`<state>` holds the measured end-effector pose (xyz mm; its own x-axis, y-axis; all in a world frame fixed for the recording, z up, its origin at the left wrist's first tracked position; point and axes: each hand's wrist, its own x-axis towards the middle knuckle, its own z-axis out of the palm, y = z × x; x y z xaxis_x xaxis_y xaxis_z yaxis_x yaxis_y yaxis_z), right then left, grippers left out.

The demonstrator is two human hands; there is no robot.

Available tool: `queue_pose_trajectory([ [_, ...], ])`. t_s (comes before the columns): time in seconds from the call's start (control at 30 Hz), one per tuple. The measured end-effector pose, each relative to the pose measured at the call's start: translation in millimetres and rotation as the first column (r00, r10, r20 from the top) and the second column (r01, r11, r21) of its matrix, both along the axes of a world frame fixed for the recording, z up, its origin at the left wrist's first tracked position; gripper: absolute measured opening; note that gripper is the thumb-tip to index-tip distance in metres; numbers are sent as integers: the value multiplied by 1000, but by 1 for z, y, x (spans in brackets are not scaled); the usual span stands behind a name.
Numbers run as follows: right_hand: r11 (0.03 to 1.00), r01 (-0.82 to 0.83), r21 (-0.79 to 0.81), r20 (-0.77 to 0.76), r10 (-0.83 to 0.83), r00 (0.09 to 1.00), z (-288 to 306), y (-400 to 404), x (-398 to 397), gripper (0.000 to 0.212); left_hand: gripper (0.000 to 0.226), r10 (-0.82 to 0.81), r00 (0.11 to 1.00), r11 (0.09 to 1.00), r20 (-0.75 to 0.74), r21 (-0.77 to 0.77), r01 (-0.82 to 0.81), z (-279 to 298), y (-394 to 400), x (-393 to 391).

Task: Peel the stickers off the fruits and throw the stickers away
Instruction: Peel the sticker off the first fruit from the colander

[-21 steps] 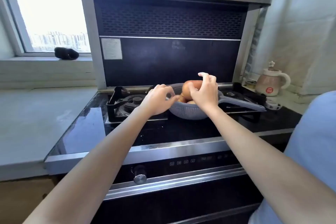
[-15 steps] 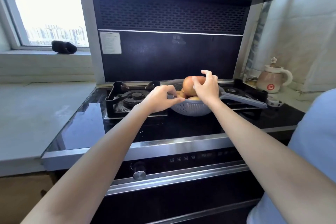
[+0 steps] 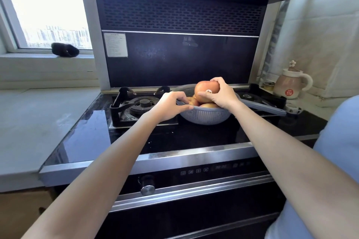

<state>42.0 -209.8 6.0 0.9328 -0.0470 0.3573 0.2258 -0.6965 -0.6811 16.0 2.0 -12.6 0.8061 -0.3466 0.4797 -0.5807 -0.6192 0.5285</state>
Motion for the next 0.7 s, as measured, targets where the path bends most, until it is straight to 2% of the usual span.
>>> queue_pose_trajectory([
  [0.13,999,25,46,39,-27,999,-2,0,4,60,23,6,1000,1000,12,-11,-6,-2,-1,-1],
  [0.37,997,46,68,94,-52,994,-6,4,5,60,24,20,1000,999,20,-41,-19,-7,-1,2],
  [0.53,989,23,145,179,-49,983,-2,12,-4,58,26,34,999,994,10,-106,-33,-12,-3,2],
  [0.6,983,-13,185,232,-31,972,0,18,-10,56,37,20,1000,983,-3,-182,-20,-13,-4,-2],
  [0.7,947,-139,289,289,52,956,7,32,-25,58,61,49,994,950,95,-312,-17,-9,-4,-14],
])
